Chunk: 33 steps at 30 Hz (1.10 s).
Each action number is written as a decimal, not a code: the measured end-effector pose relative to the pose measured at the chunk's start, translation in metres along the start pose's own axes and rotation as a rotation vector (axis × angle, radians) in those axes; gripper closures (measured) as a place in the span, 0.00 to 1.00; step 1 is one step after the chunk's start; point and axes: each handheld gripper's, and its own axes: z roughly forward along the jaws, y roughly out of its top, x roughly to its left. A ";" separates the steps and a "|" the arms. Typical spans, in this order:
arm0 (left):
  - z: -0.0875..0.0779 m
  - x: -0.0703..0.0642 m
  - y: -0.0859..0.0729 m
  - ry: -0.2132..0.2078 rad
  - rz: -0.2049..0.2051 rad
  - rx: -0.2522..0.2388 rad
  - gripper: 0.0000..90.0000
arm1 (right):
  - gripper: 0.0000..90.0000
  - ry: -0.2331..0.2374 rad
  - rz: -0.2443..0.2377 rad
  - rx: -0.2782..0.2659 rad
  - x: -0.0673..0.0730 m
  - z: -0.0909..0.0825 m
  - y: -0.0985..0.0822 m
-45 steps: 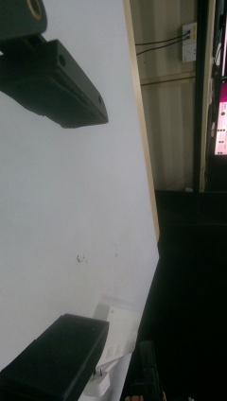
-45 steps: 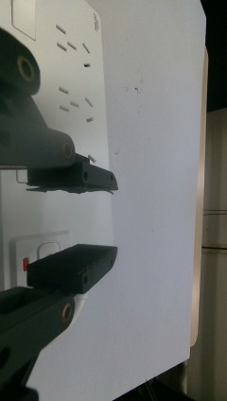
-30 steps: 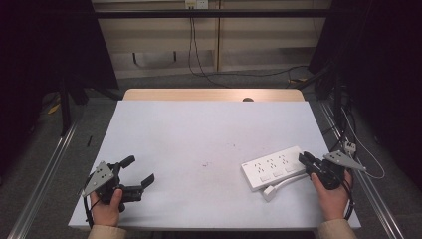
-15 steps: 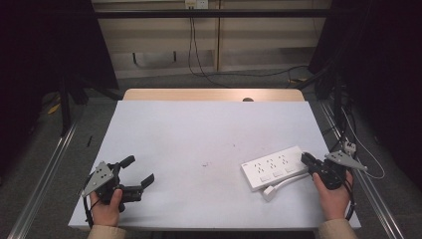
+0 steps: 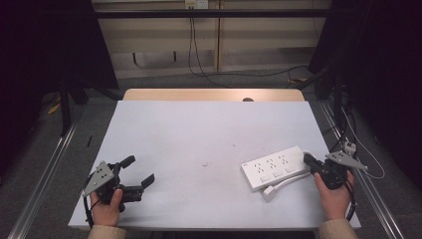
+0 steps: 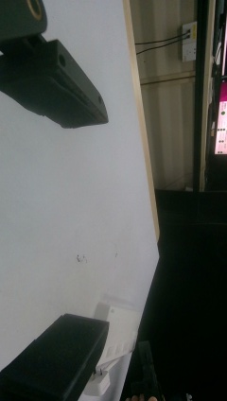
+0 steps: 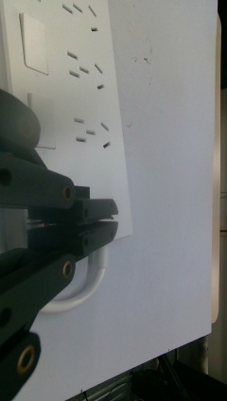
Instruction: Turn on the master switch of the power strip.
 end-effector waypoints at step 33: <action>0.000 0.001 0.000 0.001 0.003 0.004 0.04 | 1.00 -0.025 -0.033 0.038 0.002 0.005 -0.002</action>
